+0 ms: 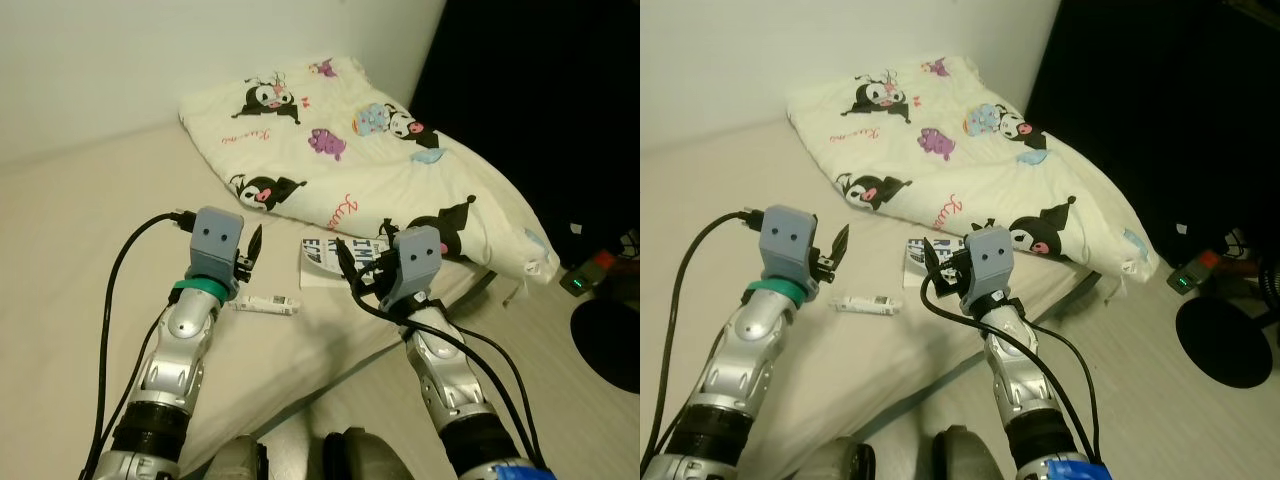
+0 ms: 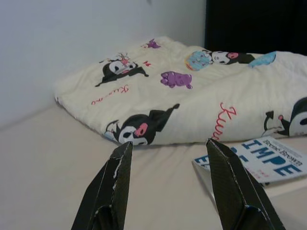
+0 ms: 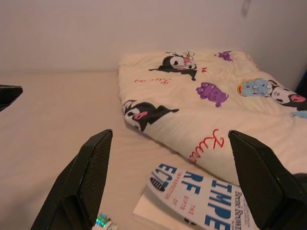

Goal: Clean up the room

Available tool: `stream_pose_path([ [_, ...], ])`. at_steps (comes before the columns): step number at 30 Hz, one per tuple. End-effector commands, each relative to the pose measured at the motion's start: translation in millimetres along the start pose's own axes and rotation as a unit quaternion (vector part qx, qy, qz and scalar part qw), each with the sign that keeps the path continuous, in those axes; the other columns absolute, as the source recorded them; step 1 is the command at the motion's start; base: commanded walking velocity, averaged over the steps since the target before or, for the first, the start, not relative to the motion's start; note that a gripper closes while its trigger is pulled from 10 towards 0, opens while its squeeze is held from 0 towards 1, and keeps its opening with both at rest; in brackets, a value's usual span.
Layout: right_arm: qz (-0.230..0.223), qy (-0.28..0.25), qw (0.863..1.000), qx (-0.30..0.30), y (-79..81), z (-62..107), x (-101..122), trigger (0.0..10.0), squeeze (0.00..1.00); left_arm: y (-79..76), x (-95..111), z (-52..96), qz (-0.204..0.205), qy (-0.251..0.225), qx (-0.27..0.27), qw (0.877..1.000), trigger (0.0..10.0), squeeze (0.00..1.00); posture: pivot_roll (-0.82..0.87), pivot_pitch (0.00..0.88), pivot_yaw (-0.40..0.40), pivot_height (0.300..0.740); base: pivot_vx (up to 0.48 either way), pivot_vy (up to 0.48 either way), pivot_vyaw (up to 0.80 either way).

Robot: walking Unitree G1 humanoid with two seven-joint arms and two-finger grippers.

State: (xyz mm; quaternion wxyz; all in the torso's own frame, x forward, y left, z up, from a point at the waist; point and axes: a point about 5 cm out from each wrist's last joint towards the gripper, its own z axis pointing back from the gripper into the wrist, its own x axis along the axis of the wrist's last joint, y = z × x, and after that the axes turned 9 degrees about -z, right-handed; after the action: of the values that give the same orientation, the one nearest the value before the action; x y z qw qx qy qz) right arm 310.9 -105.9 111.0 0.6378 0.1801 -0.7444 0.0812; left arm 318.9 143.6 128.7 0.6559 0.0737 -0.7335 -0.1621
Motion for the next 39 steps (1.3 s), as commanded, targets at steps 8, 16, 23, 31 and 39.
stream_pose_path([
  [8, 0.003, 0.010, 1.000, -0.002, -0.4, 4.4, -4.4, 10.0, 0.00, -7.4, -7.3, 2.8, -0.001, 0.014, -0.017, 1.000, 10.0, 0.00, -0.07, 0.067, 0.010, 0.635, 0.000, 0.000, 0.00],
  [16, 0.001, 0.012, 1.000, -0.005, -0.7, 5.2, -5.1, 10.0, 0.00, -7.3, -7.8, 3.1, -0.001, 0.015, -0.017, 1.000, 10.0, 0.00, -0.07, 0.076, 0.012, 0.635, 0.000, 0.000, 0.00],
  [23, -0.002, 0.011, 1.000, -0.006, 0.1, 5.2, -5.2, 10.0, 0.00, -6.5, -8.3, 3.4, -0.002, 0.015, -0.018, 1.000, 10.0, 0.00, -0.07, 0.077, 0.014, 0.635, 0.000, 0.000, 0.00],
  [31, -0.003, 0.011, 1.000, -0.006, 0.7, 5.7, -5.3, 10.0, 0.00, -6.1, -8.5, 3.5, -0.002, 0.016, -0.017, 1.000, 10.0, 0.00, -0.07, 0.078, 0.016, 0.635, 0.000, 0.000, 0.00],
  [39, -0.009, 0.006, 1.000, 0.001, 3.9, 2.9, -2.2, 10.0, 0.00, -11.3, -10.3, -5.4, -0.009, 0.041, -0.010, 0.999, 10.0, 0.00, -0.06, 0.113, 0.016, 0.635, 0.000, 0.000, 0.00],
])
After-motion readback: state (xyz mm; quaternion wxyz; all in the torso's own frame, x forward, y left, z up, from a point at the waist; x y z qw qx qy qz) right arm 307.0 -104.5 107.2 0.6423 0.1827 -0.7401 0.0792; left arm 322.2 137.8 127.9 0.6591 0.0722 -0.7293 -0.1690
